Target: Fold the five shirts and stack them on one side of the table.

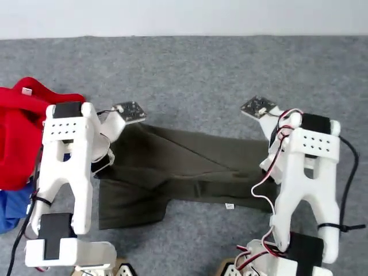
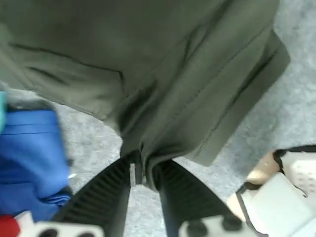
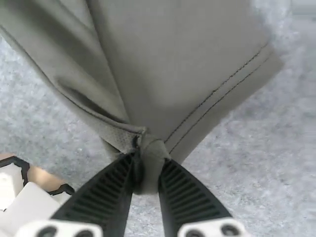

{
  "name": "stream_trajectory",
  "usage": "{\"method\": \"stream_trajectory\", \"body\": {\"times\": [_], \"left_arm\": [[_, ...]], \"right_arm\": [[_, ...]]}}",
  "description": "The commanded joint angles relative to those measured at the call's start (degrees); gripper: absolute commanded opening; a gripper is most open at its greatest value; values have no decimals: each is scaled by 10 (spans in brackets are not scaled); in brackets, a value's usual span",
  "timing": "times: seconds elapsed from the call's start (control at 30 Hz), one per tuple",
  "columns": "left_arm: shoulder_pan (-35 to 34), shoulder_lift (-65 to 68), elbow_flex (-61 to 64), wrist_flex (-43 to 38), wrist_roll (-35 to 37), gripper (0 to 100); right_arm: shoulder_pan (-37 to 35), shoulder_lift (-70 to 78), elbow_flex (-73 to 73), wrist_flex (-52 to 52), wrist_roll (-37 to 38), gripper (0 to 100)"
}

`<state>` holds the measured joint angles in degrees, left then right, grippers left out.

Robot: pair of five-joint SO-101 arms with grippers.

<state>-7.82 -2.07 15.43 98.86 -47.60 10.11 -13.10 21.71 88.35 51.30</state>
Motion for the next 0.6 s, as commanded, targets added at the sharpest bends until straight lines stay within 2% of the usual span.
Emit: {"method": "stream_trajectory", "body": {"times": [0.0,0.27,0.47,0.57], "left_arm": [[-4,-28,-1,15,-7,16],[-12,-43,0,17,-7,67],[-47,-149,0,17,-4,187],[-61,-200,0,17,-3,208]], "right_arm": [[7,-28,4,-12,5,10],[7,-29,3,7,5,22],[11,-29,-39,74,3,173],[7,-29,-78,105,3,196]]}}
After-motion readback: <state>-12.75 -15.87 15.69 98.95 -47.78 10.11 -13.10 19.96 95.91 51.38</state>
